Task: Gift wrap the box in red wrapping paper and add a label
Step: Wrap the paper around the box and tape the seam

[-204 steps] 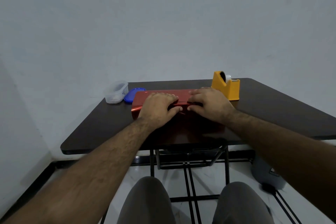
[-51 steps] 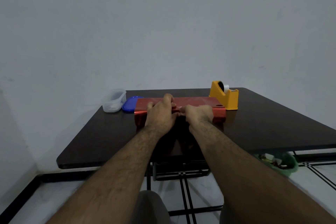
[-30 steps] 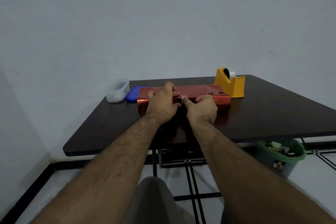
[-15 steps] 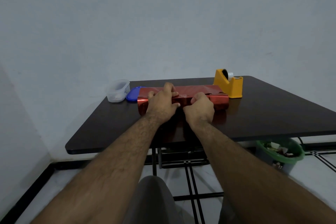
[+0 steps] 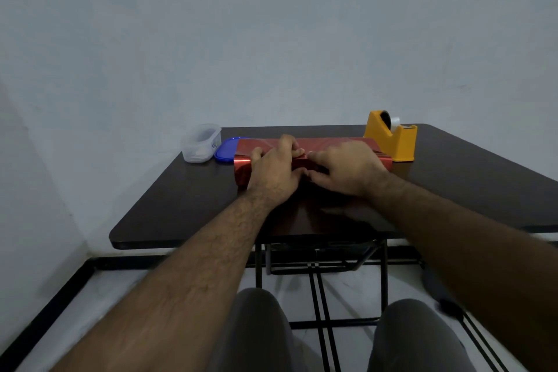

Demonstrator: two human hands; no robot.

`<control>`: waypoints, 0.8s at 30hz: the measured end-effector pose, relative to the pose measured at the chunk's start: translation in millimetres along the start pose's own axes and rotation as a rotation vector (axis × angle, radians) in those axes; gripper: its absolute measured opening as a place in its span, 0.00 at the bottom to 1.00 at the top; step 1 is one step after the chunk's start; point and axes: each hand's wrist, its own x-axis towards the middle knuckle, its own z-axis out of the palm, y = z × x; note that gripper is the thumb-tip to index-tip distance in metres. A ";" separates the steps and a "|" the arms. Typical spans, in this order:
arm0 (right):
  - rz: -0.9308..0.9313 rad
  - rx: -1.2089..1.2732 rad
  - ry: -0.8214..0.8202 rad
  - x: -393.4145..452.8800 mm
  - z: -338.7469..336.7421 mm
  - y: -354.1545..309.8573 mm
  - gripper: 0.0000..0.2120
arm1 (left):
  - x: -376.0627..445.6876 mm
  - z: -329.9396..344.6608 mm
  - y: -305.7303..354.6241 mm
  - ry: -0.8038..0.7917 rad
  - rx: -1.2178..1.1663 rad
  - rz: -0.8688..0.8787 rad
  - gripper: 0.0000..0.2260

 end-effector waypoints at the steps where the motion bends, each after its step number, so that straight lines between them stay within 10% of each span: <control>1: -0.045 -0.028 -0.031 1.4 -4.7 4.5 0.23 | 0.0 -0.2 0.0 -0.001 0.001 -0.005 0.20; 24: 0.153 0.293 0.020 11.5 7.3 22.3 0.14 | 25.2 -22.8 -6.7 -0.163 0.424 0.283 0.19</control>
